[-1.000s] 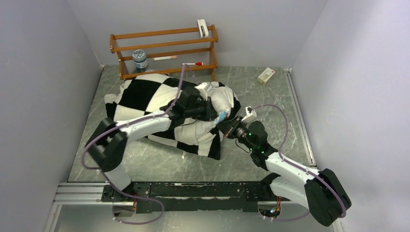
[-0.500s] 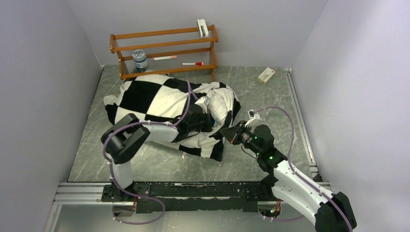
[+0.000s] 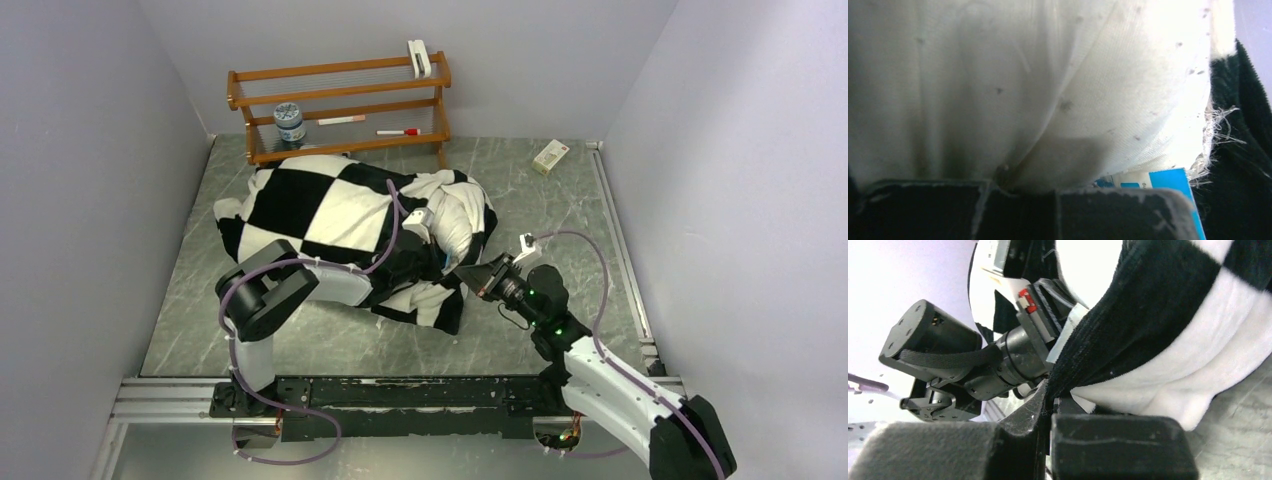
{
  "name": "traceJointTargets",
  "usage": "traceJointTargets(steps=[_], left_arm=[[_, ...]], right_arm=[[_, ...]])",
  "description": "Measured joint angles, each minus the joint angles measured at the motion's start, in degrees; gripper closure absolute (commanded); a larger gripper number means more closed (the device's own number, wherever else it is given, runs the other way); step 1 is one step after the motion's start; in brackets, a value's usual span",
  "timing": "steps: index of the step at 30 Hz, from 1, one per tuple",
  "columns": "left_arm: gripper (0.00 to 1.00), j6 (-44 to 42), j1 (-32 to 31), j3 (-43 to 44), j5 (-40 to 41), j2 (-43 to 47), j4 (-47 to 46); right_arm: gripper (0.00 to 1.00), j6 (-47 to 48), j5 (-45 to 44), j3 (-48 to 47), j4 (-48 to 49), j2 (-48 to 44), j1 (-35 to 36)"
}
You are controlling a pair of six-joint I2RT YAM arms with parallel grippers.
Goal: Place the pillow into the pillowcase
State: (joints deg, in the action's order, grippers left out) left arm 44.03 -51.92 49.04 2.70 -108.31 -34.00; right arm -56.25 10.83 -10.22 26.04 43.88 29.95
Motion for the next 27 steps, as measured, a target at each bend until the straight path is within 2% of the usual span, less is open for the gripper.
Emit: traceJointTargets(steps=[6, 7, 10, 13, 15, 22, 27], left_arm=[[0.88, 1.3, 0.1, 0.0, 0.5, -1.2, -2.6], [0.86, 1.3, 0.1, 0.1, 0.3, -1.6, -2.6], [0.79, 1.4, 0.0, -0.1, -1.1, -0.9, -2.3], [0.65, 1.4, -0.3, -0.8, -3.4, 1.9, 0.4], [0.59, 1.4, -0.8, -0.1, -5.1, 2.8, 3.0], [0.52, 1.4, -1.2, 5.0, -9.5, 9.1, 17.6], [0.53, 0.8, -1.2, 10.8, -9.2, 14.9, 29.6]], right_arm=[[1.00, 10.1, 0.6, -3.9, -9.6, -4.9, -0.3], [0.95, 11.7, 0.5, -3.9, -11.1, -5.0, -0.3], [0.73, 13.7, -1.4, -3.9, -14.6, -5.4, -0.3], [0.65, 13.1, -6.3, -4.4, -16.9, -7.3, -0.2], [0.63, 13.2, -9.8, -5.6, -18.2, -8.1, -0.2], [0.64, 18.1, -19.7, -18.1, -26.0, -5.5, -0.3], [0.65, 20.2, -22.4, -22.4, -27.4, -0.8, -0.4]])
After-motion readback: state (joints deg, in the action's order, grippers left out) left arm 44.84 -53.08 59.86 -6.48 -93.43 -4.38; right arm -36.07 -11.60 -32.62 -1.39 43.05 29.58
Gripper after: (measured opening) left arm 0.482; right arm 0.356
